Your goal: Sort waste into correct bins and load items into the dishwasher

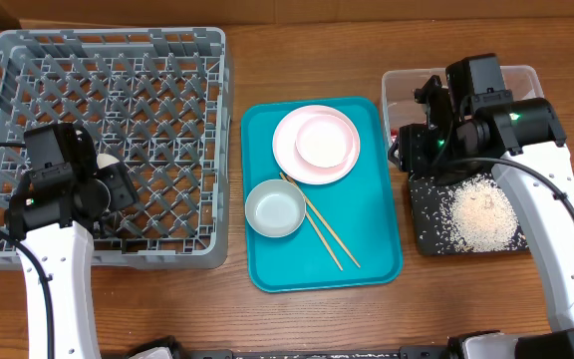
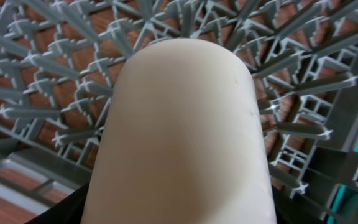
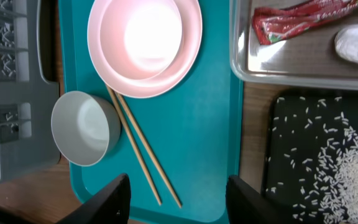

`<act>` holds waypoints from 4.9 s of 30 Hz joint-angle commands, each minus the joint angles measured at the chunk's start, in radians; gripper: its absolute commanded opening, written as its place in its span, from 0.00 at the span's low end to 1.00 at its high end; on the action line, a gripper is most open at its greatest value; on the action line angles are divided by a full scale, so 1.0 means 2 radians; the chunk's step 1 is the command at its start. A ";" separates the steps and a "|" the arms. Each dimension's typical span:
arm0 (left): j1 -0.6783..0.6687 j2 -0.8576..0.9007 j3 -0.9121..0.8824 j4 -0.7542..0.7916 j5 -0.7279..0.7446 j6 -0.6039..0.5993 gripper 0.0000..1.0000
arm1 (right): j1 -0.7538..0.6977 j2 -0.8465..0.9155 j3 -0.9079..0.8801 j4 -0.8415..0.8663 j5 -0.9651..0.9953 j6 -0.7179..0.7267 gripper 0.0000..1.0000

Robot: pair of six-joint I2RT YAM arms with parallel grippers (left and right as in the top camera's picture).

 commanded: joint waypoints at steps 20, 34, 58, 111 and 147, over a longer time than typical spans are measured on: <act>0.019 0.064 0.008 -0.030 0.016 -0.113 0.04 | 0.000 -0.002 0.006 -0.017 0.005 0.000 0.51; 0.057 0.102 0.008 0.000 0.014 -0.115 0.04 | 0.000 -0.002 0.006 -0.019 0.005 0.000 0.51; 0.060 0.146 0.014 0.050 0.012 -0.092 0.89 | 0.000 -0.002 0.006 -0.027 0.005 0.000 0.52; 0.023 0.135 0.072 -0.089 0.006 -0.055 0.04 | 0.000 -0.002 0.006 -0.030 0.005 -0.001 0.52; 0.047 0.130 0.090 -0.015 -0.085 -0.076 0.45 | 0.000 -0.002 0.006 -0.033 0.014 0.000 0.55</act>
